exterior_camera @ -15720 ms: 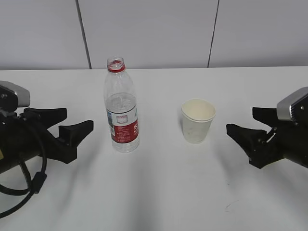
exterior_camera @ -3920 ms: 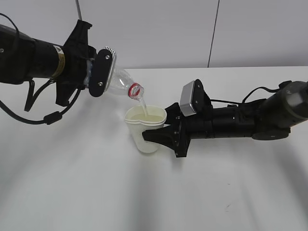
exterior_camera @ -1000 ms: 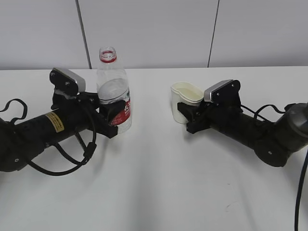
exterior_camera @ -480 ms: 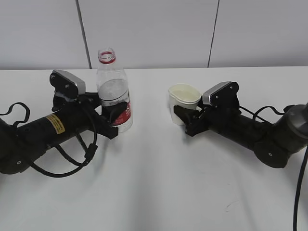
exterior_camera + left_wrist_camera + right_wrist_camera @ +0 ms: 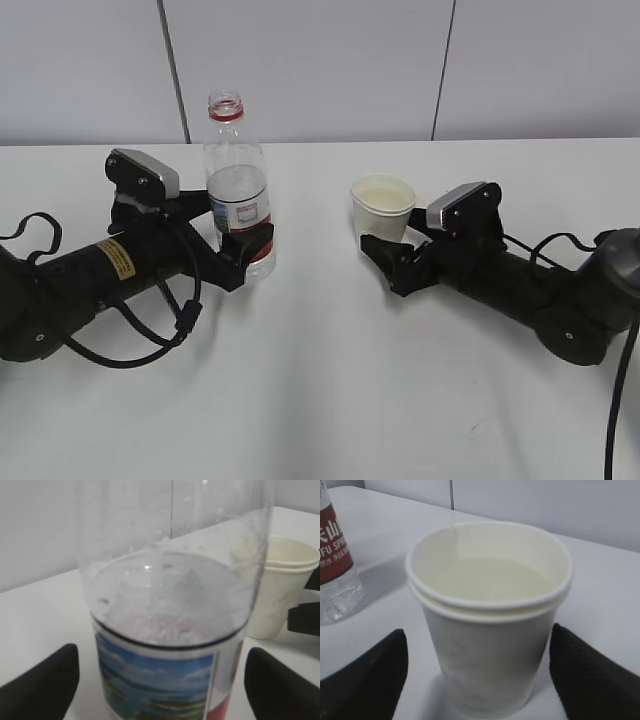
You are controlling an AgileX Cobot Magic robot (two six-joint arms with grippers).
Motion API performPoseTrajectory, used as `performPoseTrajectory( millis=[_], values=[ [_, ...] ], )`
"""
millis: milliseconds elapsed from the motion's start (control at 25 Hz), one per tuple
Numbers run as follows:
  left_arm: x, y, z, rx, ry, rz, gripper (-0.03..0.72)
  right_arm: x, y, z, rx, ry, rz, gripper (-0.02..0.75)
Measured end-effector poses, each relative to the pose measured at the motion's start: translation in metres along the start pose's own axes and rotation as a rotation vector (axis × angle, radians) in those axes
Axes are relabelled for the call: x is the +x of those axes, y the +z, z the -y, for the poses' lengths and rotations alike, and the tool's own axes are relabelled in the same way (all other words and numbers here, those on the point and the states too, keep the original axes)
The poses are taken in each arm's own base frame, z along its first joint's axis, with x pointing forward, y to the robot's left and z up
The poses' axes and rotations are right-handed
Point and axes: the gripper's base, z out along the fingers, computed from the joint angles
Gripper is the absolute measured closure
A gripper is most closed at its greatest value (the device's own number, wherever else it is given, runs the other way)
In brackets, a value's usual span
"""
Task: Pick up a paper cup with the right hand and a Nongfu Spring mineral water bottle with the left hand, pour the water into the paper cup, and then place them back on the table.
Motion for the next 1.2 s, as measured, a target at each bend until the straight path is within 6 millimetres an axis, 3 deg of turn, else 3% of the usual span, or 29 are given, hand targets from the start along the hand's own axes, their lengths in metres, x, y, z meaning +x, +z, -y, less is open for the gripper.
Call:
performPoseTrajectory(
  millis=[280, 720, 1200],
  values=[
    [0.005, -0.004, -0.006, -0.022, -0.006, -0.047, 0.074, 0.002, -0.002, 0.001, 0.019, 0.016, -0.008, 0.080],
    [0.008, -0.051, -0.025, -0.135, -0.053, -0.088, 0.092, 0.010, -0.035, 0.002, 0.208, 0.124, -0.080, 0.108],
    [0.012, -0.071, -0.050, -0.444, 0.000, -0.123, 0.097, 0.005, -0.055, 0.039, 0.512, 0.177, -0.061, 0.131]
  ],
)
